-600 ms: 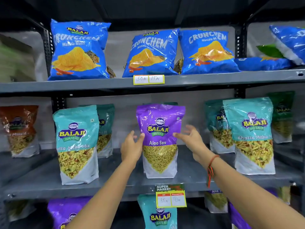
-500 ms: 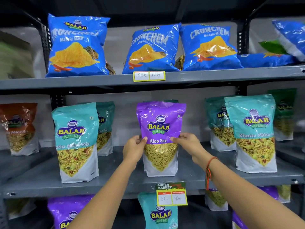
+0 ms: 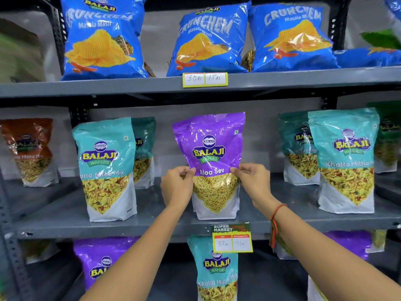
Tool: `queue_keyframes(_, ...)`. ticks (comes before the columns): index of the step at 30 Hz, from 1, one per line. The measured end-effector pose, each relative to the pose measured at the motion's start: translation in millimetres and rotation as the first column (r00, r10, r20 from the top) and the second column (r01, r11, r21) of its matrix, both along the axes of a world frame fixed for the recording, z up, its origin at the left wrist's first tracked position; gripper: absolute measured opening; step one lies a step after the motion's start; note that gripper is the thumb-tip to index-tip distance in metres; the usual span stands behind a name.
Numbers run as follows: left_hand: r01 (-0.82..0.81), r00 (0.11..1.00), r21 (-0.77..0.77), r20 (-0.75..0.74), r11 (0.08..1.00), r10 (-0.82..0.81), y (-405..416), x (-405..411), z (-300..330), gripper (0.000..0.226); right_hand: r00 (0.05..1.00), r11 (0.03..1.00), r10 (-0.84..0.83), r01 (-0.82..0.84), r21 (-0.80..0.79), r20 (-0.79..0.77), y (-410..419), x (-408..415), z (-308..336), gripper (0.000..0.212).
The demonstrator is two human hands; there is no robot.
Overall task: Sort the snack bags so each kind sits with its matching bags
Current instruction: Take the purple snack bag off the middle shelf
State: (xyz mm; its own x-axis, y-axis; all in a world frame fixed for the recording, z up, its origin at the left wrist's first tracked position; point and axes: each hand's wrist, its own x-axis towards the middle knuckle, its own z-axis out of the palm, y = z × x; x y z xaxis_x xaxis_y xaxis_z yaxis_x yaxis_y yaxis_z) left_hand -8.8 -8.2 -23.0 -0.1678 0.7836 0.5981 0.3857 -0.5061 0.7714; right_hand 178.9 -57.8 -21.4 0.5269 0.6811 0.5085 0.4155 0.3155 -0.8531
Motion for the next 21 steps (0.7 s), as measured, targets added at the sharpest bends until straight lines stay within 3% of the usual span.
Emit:
queue_keyframes(6, -0.006, 0.995, 0.175, 0.095, 0.985, -0.011, -29, -41, -17, 0.025, 0.988, 0.984, 0.150, -0.146, 0.102, -0.037, -28, -36, -4, 0.016)
queue_keyframes(9, -0.007, 0.983, 0.230, 0.180, 0.973, -0.036, -54, -68, -32, 0.019, 0.973, 0.969, 0.223, -0.215, 0.125, -0.053, -43, -59, -11, 0.007)
queue_keyframes(11, -0.013, 0.970, 0.241, 0.238, 0.970, -0.046, -71, -88, -46, 0.012, 0.954, 0.949, 0.292, -0.281, 0.142, -0.062, -55, -78, -20, 0.012)
queue_keyframes(17, 0.015, 0.941, 0.163, 0.331, 0.986, -0.069, -109, -142, -116, 0.017, 0.891, 0.890, 0.454, -0.454, 0.032, 0.014, -79, -124, -88, 0.026)
queue_keyframes(21, 0.014, 0.955, 0.016, 0.295, 1.000, -0.019, -113, -170, -186, 0.018, 0.873, 0.866, 0.483, -0.488, -0.110, -0.069, -79, -144, -153, 0.014)
